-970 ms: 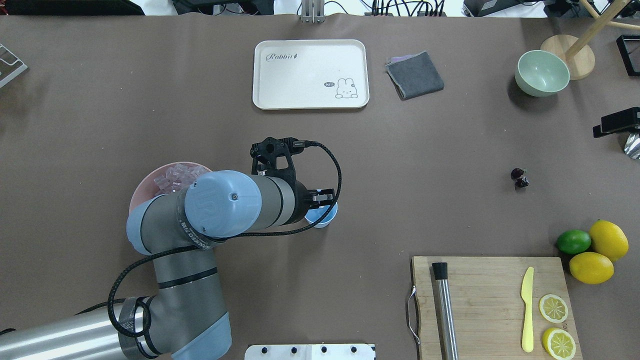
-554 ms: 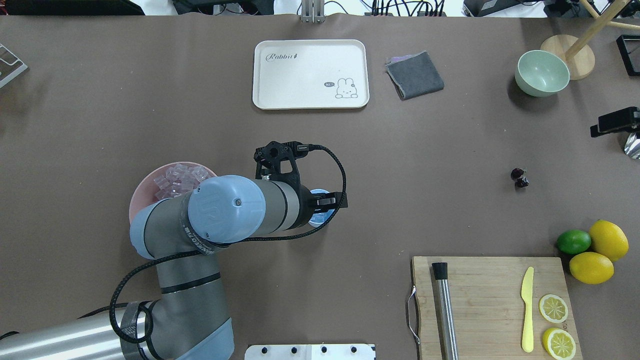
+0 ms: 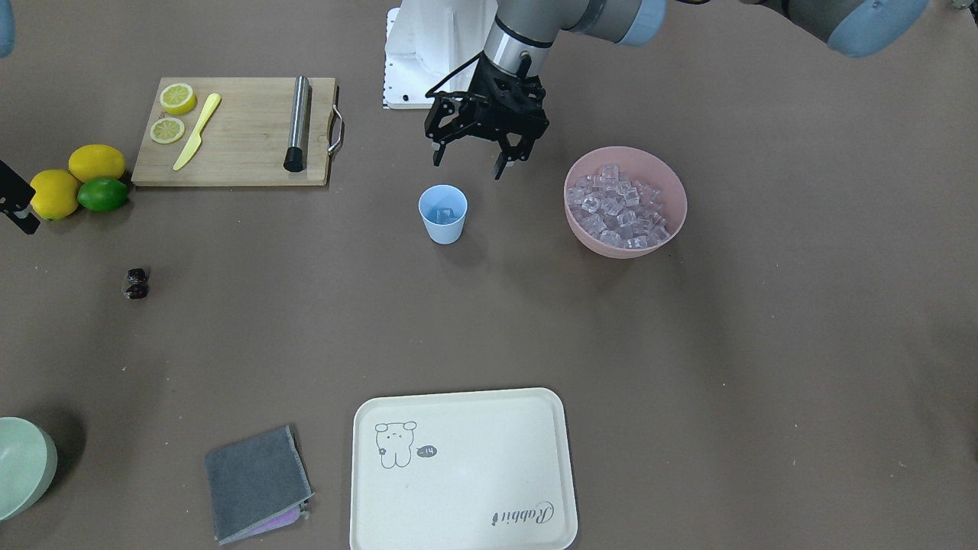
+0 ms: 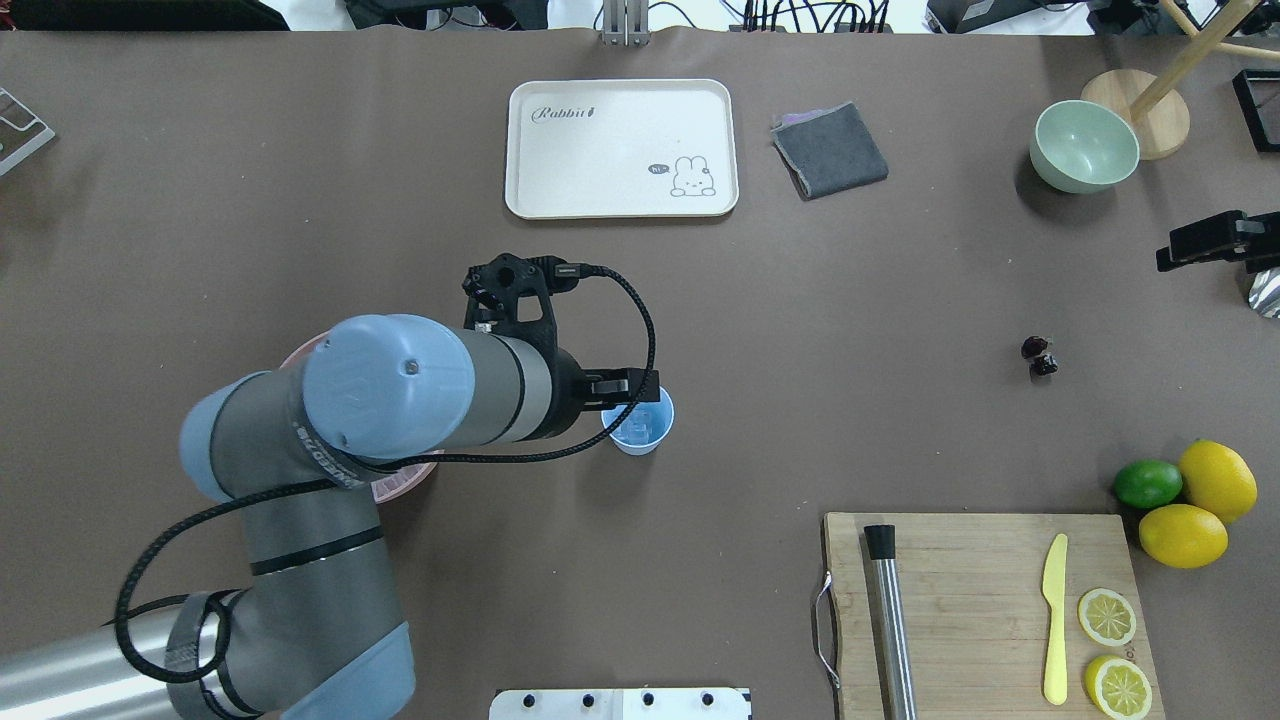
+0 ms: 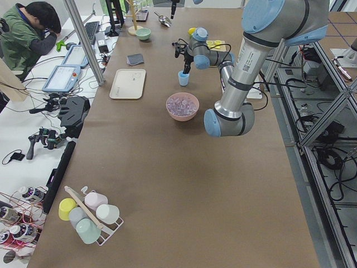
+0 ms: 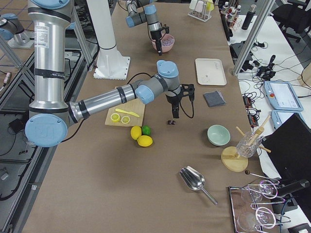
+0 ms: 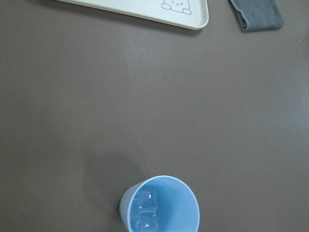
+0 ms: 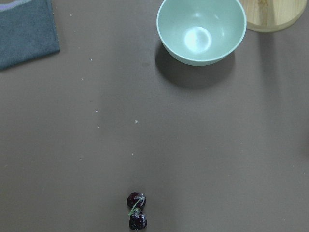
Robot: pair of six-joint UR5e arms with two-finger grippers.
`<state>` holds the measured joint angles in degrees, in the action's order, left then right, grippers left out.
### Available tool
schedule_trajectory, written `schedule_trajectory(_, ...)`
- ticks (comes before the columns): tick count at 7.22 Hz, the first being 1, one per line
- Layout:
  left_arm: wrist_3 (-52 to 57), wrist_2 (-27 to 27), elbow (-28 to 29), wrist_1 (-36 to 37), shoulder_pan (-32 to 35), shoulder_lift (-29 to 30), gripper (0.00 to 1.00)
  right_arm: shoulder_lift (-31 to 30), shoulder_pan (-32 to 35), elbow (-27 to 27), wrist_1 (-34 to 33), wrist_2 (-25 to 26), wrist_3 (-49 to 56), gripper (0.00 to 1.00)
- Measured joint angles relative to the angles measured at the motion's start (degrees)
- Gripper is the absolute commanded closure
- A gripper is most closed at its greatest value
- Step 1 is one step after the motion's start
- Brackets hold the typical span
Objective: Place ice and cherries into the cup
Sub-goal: 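Withdraw the left arm to rest while the right gripper moves toward the cherries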
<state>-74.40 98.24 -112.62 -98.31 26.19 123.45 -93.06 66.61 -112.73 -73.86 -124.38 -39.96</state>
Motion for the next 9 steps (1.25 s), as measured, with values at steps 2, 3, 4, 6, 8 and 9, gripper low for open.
schedule_trajectory(2, 11.8, 10.4, -7.5, 11.0, 10.8, -5.5, 0.02, 0.3, -2.8, 0.8, 0.0, 1.9, 0.0, 0.00)
schedule_trajectory(3, 18.7, 13.7, -10.7, 15.3, 16.6, -9.6, 0.02, 0.4, -4.2, 1.2, 0.0, 2.8, -0.1, 0.03)
schedule_trajectory(4, 26.8, 15.9, -13.1, 18.2, 22.8, -13.8, 0.02, 0.6, -5.4, 1.6, 0.0, 3.6, -0.2, 0.09)
schedule_trajectory(6, 44.8, 22.4, -13.3, 20.2, 35.0, -21.0, 0.02, 0.8, -8.7, 3.1, 0.0, 6.7, -0.3, 0.26)
schedule_trajectory(8, 57.3, 24.9, -9.7, 20.2, 43.0, -24.1, 0.02, 2.4, -11.4, 6.5, 0.1, 8.6, -0.3, 0.47)
schedule_trajectory(9, 60.6, 25.6, -7.8, 20.1, 45.7, -24.8, 0.02, 4.1, -12.6, 8.4, 0.1, 9.2, -0.3, 0.47)
